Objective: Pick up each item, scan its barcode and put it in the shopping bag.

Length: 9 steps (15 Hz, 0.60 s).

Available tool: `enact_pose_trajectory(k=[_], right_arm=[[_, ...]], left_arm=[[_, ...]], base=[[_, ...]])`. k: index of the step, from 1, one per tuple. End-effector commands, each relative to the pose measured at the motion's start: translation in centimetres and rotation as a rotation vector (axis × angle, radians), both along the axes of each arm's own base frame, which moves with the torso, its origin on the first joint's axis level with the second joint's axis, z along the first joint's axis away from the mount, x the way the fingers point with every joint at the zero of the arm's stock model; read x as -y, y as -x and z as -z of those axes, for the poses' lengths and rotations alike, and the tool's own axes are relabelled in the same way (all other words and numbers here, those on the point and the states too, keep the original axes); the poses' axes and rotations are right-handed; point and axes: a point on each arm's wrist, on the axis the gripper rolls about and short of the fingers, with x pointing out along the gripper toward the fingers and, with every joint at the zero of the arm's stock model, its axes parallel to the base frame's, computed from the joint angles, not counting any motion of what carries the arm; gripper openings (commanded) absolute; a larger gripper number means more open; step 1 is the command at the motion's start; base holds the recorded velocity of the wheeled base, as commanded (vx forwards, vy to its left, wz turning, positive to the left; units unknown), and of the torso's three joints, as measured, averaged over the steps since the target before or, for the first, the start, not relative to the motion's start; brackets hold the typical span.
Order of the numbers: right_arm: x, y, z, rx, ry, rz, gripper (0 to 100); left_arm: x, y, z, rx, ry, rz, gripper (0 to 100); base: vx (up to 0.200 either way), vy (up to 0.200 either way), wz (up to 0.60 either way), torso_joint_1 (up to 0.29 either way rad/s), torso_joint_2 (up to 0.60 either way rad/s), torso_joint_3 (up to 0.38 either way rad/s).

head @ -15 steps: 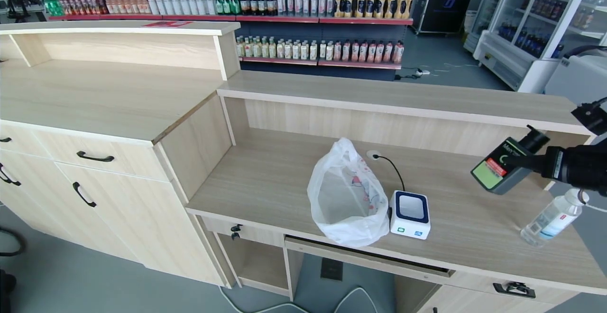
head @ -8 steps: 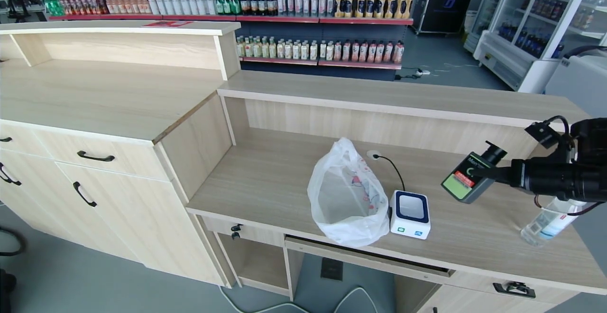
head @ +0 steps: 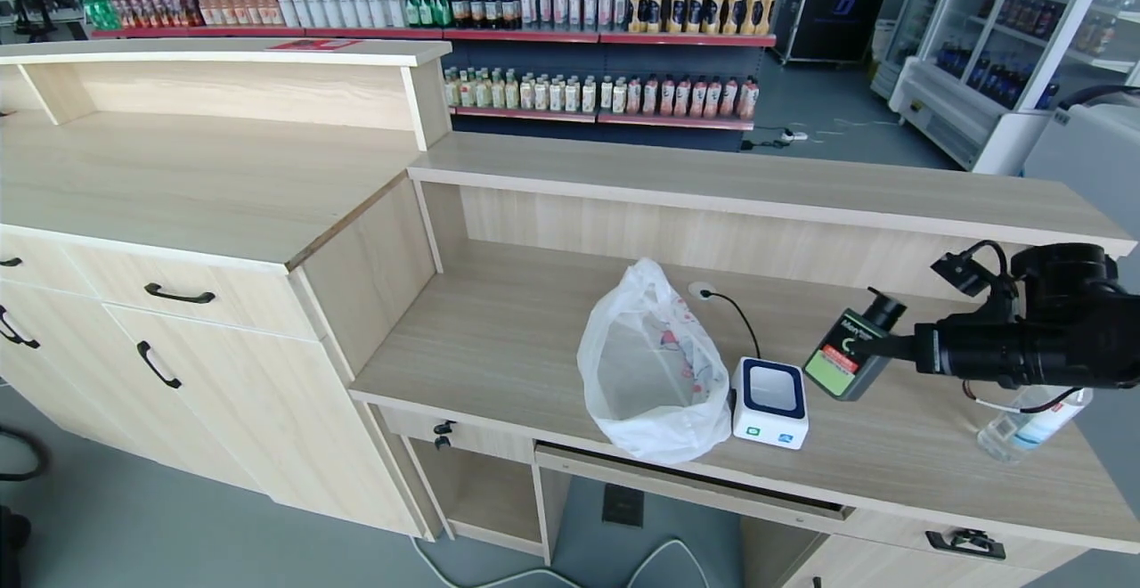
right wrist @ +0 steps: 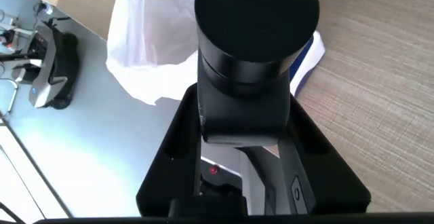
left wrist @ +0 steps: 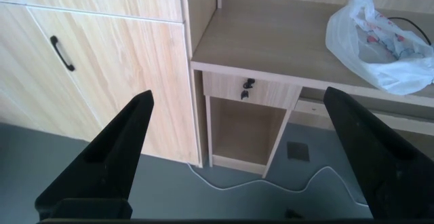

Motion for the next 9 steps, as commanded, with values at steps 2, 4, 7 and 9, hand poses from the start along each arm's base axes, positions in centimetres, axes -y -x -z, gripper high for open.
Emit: enact_pose_trajectory(k=[2,4,7,9], right_arm=[[0.0,-1.0,1.0,-0.013,0.001,-0.01,0],[-0.1,-1.4,1.2,-0.014,0.0,-0.013,0],[-0.2,-1.7,1.8,-0.029,-0.002,-0.018,0],[-0.1,-1.9,2.6,-0.028,-0.001,-0.016,0]], left_arm=[[0.0,0.0,0.0,0.0,0.0,0.0,100],[0.0,0.0,0.0,-0.001,0.0,0.0,100],[0.0,0.0,0.0,-0.001,0.0,0.0,100],[0.0,0.0,0.0,-0.001,0.0,0.0,100]], base=[[0.0,0.0,0.0,0.0,0.0,0.0],[0.0,0.0,0.0,0.0,0.0,0.0],[0.0,0.0,0.0,0.0,0.0,0.0],[0.0,0.0,0.0,0.0,0.0,0.0]])
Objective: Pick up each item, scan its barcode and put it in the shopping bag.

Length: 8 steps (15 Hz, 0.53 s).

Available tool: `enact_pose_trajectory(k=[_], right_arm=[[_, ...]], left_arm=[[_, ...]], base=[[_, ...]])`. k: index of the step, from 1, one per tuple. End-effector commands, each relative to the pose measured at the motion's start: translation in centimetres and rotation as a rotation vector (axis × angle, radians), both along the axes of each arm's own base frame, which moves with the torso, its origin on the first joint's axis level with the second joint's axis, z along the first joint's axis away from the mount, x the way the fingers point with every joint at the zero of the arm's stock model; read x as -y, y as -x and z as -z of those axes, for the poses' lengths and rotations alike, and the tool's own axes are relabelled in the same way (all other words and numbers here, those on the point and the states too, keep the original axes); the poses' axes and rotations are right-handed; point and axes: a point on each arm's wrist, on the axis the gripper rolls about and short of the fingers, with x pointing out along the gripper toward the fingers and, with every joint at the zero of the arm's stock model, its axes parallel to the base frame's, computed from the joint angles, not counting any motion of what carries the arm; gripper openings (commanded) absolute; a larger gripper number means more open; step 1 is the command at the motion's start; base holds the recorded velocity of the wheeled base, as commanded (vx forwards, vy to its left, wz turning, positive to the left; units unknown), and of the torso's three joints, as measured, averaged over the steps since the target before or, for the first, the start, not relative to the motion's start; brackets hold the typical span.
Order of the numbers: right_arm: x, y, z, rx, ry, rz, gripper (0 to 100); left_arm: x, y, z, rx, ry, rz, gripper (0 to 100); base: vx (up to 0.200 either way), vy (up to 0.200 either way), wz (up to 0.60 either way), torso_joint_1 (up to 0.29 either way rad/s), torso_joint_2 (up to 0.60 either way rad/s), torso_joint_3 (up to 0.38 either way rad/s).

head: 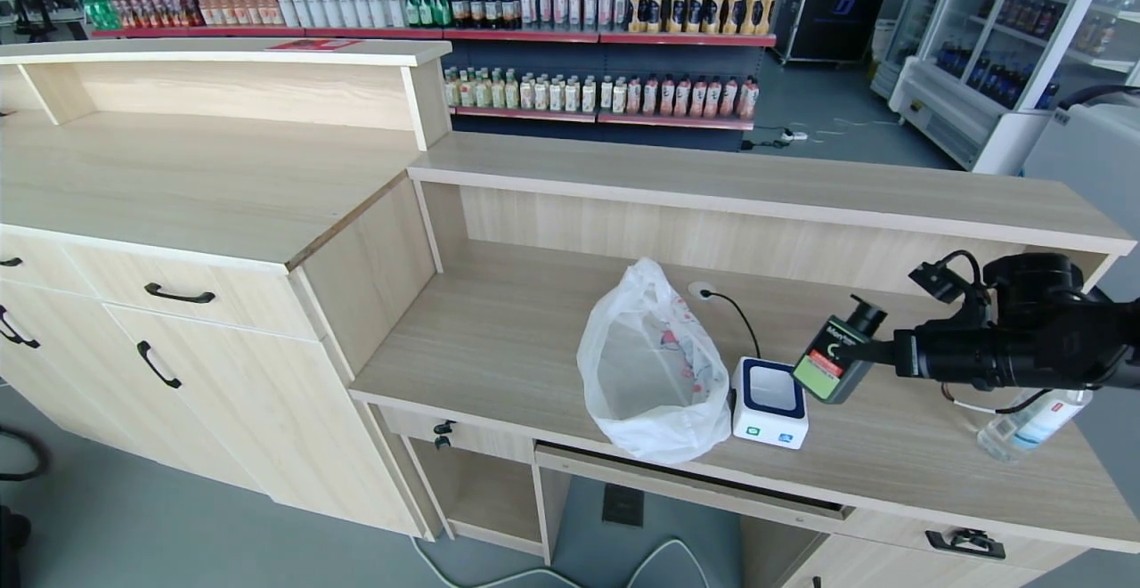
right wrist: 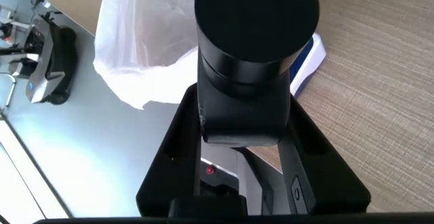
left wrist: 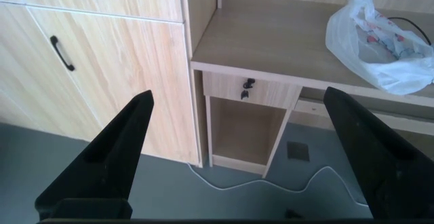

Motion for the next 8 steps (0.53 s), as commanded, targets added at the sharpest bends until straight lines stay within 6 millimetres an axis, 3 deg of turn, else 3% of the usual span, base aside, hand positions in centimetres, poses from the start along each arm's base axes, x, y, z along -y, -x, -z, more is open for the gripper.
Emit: enact_pose_trajectory(k=[1,8], right_arm=[[-0.1,-0.3,0.8,-0.013,-0.003,-0.004,0],[-0.8,-1.6,1.8,0.017,0.018,-0.01,0]], left_arm=[[0.0,0.0,0.0,-0.001,0.0,0.0,100],[0.0,0.0,0.0,-0.001,0.0,0.0,100]], base=[[0.0,0.0,0.0,0.0,0.0,0.0],[0.0,0.0,0.0,0.0,0.0,0.0]])
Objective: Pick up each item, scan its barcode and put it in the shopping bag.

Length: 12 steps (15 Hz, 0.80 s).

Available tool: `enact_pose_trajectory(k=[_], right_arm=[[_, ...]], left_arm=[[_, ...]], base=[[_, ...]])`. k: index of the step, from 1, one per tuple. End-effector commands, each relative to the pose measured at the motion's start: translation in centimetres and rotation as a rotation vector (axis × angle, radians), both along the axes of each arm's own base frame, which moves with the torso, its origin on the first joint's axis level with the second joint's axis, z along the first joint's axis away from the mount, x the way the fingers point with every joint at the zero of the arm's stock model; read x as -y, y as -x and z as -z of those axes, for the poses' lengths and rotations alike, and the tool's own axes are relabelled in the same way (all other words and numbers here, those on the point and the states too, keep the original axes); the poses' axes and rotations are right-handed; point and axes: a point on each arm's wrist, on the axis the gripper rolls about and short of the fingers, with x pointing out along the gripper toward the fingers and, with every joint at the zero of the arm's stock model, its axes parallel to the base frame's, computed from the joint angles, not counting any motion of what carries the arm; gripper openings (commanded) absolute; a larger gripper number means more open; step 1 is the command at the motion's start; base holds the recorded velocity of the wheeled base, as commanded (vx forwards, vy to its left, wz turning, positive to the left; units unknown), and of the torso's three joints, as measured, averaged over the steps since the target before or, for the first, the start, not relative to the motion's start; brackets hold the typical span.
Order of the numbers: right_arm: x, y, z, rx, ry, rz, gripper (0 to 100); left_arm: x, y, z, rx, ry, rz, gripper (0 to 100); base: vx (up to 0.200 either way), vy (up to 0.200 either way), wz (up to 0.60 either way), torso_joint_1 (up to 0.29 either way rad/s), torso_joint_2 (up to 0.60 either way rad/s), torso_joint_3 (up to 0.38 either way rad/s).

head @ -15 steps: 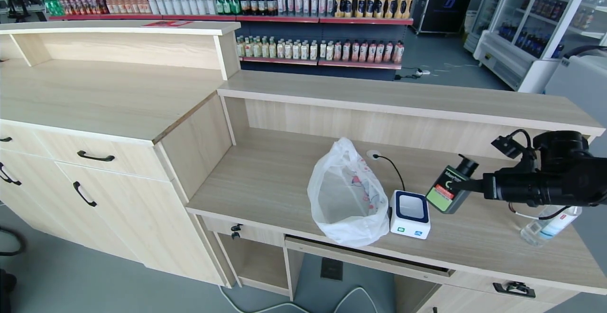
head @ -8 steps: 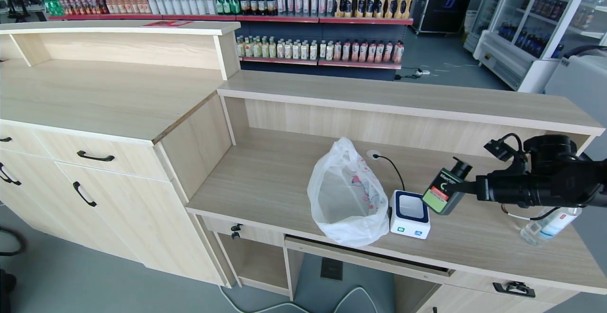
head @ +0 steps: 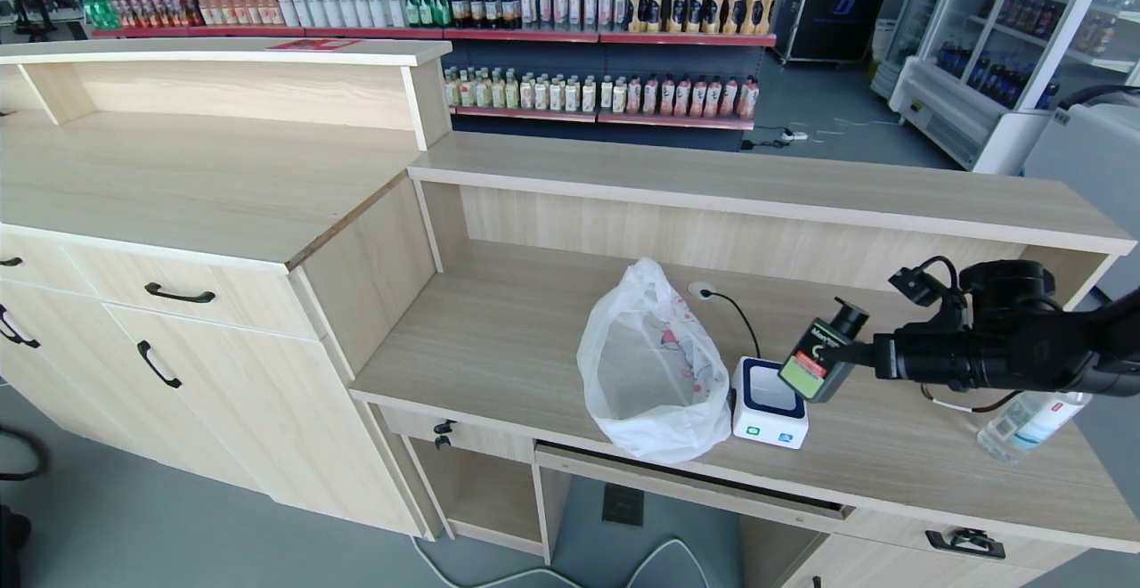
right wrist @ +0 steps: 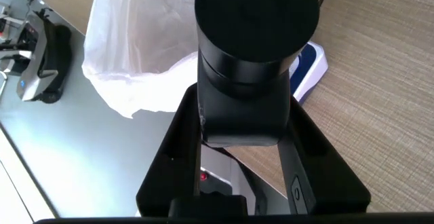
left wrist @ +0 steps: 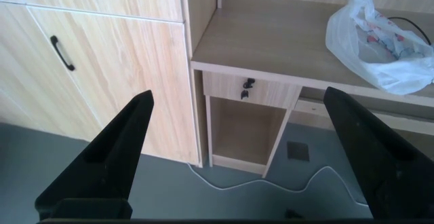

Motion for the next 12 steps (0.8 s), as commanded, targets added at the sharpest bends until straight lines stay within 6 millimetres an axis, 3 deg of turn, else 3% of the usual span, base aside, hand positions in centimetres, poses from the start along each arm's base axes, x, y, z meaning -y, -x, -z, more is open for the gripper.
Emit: enact_pose_trajectory(k=[1,12], right_arm=[[-0.04,-0.13,0.39,-0.01,0.0,0.002,0],[0.0,-0.65,0.4,-0.006,-0.006,0.006,0]], left_arm=[[0.0,0.0,0.0,0.0,0.0,0.0,100],[0.0,-0.01,0.0,-0.001,0.0,0.0,100]], base=[[0.0,0.0,0.0,0.0,0.0,0.0],[0.0,0.0,0.0,0.0,0.0,0.0]])
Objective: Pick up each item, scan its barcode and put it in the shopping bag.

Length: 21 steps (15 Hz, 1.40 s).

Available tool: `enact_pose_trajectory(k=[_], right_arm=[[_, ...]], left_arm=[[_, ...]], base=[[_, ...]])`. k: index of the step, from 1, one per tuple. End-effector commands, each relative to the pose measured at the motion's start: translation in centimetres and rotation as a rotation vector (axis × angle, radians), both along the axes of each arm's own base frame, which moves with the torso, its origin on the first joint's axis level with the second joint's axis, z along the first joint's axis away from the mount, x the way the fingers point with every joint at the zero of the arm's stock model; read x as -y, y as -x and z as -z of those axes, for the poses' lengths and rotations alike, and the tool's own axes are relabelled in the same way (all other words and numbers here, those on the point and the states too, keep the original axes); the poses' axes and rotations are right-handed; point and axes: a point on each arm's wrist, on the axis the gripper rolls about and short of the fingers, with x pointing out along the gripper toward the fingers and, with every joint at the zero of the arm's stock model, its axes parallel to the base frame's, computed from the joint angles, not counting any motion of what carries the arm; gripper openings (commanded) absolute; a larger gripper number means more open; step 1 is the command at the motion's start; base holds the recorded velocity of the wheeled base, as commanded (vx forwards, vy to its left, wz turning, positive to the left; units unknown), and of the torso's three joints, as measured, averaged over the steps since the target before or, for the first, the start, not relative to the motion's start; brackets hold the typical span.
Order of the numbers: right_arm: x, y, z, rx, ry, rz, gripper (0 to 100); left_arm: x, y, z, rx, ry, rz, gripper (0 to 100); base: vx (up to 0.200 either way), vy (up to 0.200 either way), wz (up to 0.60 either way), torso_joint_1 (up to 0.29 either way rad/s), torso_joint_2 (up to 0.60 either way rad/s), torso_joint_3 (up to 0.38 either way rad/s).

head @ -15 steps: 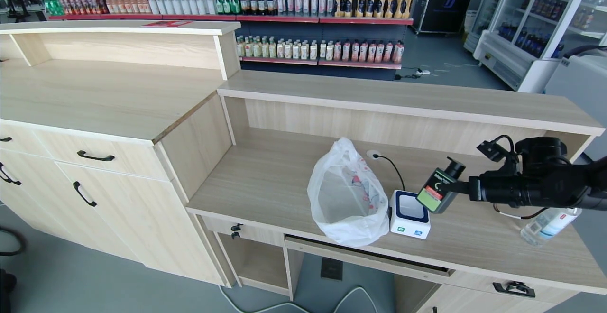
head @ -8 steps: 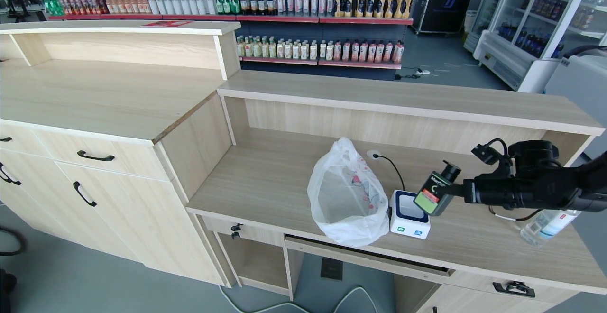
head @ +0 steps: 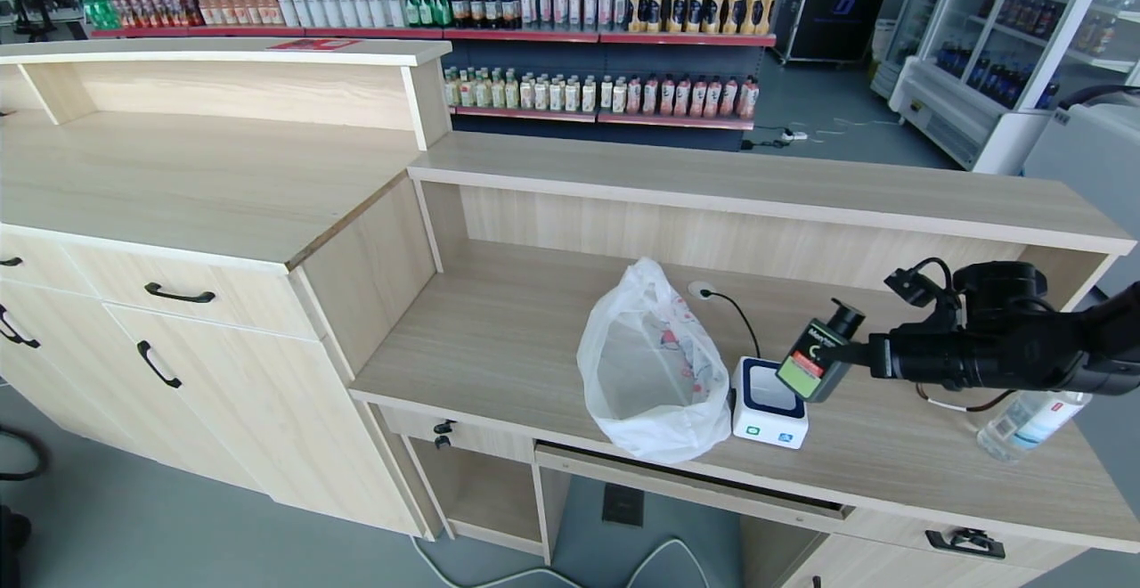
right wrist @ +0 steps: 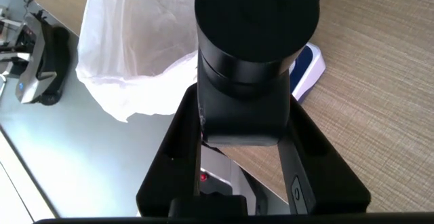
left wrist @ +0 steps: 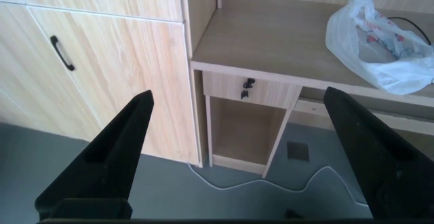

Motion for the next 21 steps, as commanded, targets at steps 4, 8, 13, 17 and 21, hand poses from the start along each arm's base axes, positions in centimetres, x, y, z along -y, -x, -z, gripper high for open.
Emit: enact_pose_trajectory(k=[4,8,13,17,21], right_arm=[[-0.4,-0.4,0.3,0.006,-0.005,-0.007,0],[-0.6,-0.4,0.4,0.007,-0.005,-0.011,0],[-0.6,-0.5,0.6,0.003,-0.005,-0.012,0],[-0.6,-0.5,0.5,0.009,-0.004,-0.012,0],[-0.5,-0.6,-0.5,0.099,0.023,-0.019,0]], left_arm=[[0.0,0.0,0.0,-0.001,0.0,0.0,100],[0.0,0.0,0.0,-0.001,0.0,-0.002,100],[0.0,0.0,0.0,-0.001,0.0,0.0,100],[0.0,0.0,0.0,-0.001,0.0,0.0,100],[0.0,0.0,0.0,0.0,0.0,0.0,100]], base=[[0.0,0.0,0.0,0.0,0.0,0.0],[0.0,0.0,0.0,0.0,0.0,0.0],[0.0,0.0,0.0,0.0,0.0,0.0],[0.0,0.0,0.0,0.0,0.0,0.0],[0.0,0.0,0.0,0.0,0.0,0.0]])
